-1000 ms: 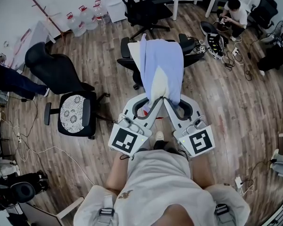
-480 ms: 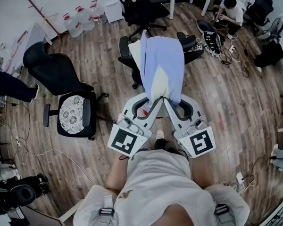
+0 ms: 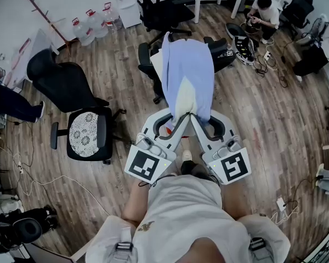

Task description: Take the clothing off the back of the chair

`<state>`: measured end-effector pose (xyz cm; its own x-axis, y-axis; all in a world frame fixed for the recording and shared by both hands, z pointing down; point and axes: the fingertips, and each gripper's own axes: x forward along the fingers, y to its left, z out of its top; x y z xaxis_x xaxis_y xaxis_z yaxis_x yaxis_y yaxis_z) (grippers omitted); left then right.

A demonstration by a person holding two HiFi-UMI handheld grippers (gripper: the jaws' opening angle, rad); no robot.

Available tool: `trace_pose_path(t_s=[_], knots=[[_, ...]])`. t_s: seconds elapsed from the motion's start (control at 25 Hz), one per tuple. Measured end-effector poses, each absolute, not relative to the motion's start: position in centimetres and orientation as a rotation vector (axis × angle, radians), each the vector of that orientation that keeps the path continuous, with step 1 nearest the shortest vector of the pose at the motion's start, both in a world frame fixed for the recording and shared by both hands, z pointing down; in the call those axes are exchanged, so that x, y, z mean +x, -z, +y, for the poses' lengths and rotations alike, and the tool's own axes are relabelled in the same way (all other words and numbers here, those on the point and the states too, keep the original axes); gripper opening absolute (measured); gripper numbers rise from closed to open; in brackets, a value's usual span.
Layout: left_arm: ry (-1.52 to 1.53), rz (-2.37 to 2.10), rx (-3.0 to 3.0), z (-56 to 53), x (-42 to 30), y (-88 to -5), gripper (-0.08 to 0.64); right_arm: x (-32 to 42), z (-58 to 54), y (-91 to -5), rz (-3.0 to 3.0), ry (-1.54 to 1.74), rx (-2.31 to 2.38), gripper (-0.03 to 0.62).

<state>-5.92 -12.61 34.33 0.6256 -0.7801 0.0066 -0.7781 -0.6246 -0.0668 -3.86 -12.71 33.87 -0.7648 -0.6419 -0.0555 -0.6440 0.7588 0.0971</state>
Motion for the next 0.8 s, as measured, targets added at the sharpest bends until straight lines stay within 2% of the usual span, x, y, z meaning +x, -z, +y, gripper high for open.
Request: trace_pose_path(t_s=[0.8], knots=[[0.031, 1.309, -2.791, -8.1, -6.8, -34.0, 0.078, -4.7, -8.1, -33.6, 2.920, -0.187, -1.098, 0.063]])
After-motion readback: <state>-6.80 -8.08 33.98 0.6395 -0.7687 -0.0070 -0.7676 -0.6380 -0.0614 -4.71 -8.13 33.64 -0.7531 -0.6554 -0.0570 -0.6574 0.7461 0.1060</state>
